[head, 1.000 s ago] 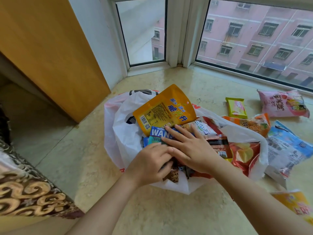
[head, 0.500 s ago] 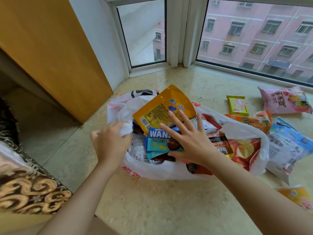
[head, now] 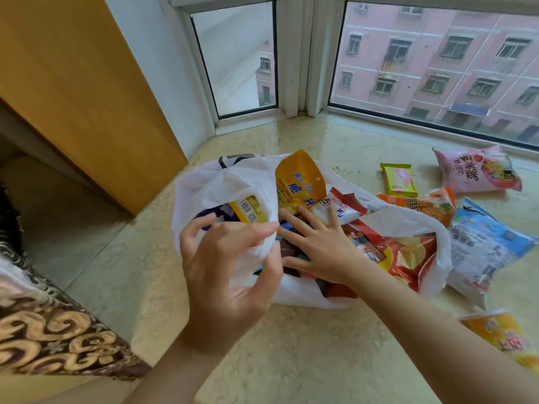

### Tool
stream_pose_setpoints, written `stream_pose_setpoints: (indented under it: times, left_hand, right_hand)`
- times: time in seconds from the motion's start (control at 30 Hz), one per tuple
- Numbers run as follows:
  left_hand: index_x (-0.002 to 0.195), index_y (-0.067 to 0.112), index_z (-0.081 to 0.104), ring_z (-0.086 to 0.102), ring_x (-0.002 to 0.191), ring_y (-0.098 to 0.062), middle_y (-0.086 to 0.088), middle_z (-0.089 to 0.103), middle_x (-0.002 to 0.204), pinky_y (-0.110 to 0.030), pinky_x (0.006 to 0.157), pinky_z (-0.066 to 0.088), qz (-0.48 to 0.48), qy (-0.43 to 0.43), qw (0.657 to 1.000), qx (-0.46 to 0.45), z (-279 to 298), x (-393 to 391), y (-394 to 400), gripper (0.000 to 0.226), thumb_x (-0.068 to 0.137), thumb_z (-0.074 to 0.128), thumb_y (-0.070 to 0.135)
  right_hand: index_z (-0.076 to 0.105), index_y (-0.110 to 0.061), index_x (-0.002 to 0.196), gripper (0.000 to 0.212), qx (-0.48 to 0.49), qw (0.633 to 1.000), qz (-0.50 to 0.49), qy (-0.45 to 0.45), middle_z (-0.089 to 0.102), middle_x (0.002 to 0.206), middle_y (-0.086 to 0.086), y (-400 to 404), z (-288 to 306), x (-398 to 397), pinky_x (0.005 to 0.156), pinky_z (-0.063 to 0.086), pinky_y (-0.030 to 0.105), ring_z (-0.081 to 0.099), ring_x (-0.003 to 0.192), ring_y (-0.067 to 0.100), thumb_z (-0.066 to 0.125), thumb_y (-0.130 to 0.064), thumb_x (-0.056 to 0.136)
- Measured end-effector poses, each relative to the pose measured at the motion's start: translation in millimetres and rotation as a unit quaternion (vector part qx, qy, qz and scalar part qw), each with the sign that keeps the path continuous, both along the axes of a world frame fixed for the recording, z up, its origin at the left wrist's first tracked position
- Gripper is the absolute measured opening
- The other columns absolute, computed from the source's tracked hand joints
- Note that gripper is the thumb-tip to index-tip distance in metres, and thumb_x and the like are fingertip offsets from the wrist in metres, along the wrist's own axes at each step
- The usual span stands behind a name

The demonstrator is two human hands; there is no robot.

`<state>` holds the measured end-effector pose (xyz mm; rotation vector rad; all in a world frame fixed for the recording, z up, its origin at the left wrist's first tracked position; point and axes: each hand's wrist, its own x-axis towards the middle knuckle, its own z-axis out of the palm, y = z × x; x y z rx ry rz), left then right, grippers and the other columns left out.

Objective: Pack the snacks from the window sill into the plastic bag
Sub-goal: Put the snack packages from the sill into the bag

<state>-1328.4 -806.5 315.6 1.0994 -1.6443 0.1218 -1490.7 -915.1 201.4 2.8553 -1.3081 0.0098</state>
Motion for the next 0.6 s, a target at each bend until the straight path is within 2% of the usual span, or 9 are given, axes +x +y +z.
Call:
stream_pose_setpoints:
  times: [0.07, 0.17, 0.23, 0.3, 0.4, 0.6]
  left_hand:
    - [0.111, 0.027, 0.051, 0.046, 0.100, 0.003, 0.016, 0.051, 0.102, -0.048, 0.094, 0.035, 0.075, -0.043, 0.995, 0.045, -1, -1, -3, 0.034, 0.080, 0.065, 0.024]
    - [0.129, 0.032, 0.046, 0.040, 0.122, -0.017, 0.002, 0.038, 0.129, -0.059, 0.107, 0.020, 0.189, -0.201, 0.955, 0.112, -11, -9, -15, 0.062, 0.073, 0.072, 0.028]
    - [0.139, 0.031, 0.043, 0.030, 0.136, -0.022, -0.002, 0.029, 0.145, -0.063, 0.108, 0.011, 0.201, -0.323, 0.914, 0.141, -22, -21, -21, 0.071, 0.074, 0.071, 0.033]
    - [0.143, 0.027, 0.043, 0.022, 0.143, -0.021, -0.003, 0.025, 0.154, -0.063, 0.109, 0.009, 0.176, -0.385, 0.891, 0.166, -32, -37, -27, 0.072, 0.077, 0.070, 0.038]
    - [0.143, 0.023, 0.043, 0.021, 0.145, -0.022, -0.004, 0.029, 0.156, -0.062, 0.111, 0.008, 0.133, -0.406, 0.883, 0.194, -43, -67, -33, 0.072, 0.078, 0.070, 0.042]
    - [0.140, 0.021, 0.048, 0.027, 0.143, -0.021, -0.003, 0.038, 0.151, -0.059, 0.111, 0.015, 0.081, -0.392, 0.888, 0.227, -55, -132, -45, 0.067, 0.081, 0.065, 0.046]
  right_hand:
    - [0.027, -0.036, 0.149, 0.068, 0.003, 1.000, -0.009, -0.019, 0.030, 0.155, -0.005, 5, 5, -10, 0.107, 0.003, 0.071, 0.029, 0.142, 0.023, 0.017, -0.069, 0.090]
    - [0.032, -0.031, 0.148, 0.065, -0.021, 0.997, -0.040, -0.057, 0.032, 0.154, -0.004, 17, 8, -31, 0.110, 0.006, 0.069, 0.027, 0.143, 0.021, 0.021, -0.064, 0.092]
    - [0.034, -0.029, 0.147, 0.065, -0.041, 0.996, -0.059, -0.050, 0.033, 0.154, -0.002, 24, 8, -48, 0.110, 0.012, 0.067, 0.027, 0.143, 0.021, 0.025, -0.063, 0.092]
    - [0.035, -0.028, 0.146, 0.065, -0.051, 0.995, -0.077, -0.045, 0.032, 0.154, 0.000, 30, 8, -64, 0.111, 0.015, 0.066, 0.026, 0.143, 0.022, 0.028, -0.062, 0.091]
    - [0.041, -0.027, 0.143, 0.064, -0.059, 0.990, -0.111, -0.068, 0.033, 0.154, 0.001, 36, 13, -89, 0.110, 0.019, 0.065, 0.027, 0.143, 0.021, 0.031, -0.061, 0.091]
    - [0.044, -0.023, 0.141, 0.061, -0.079, 0.980, -0.153, -0.102, 0.036, 0.152, 0.003, 52, 23, -147, 0.110, 0.023, 0.063, 0.032, 0.141, 0.024, 0.036, -0.056, 0.090]
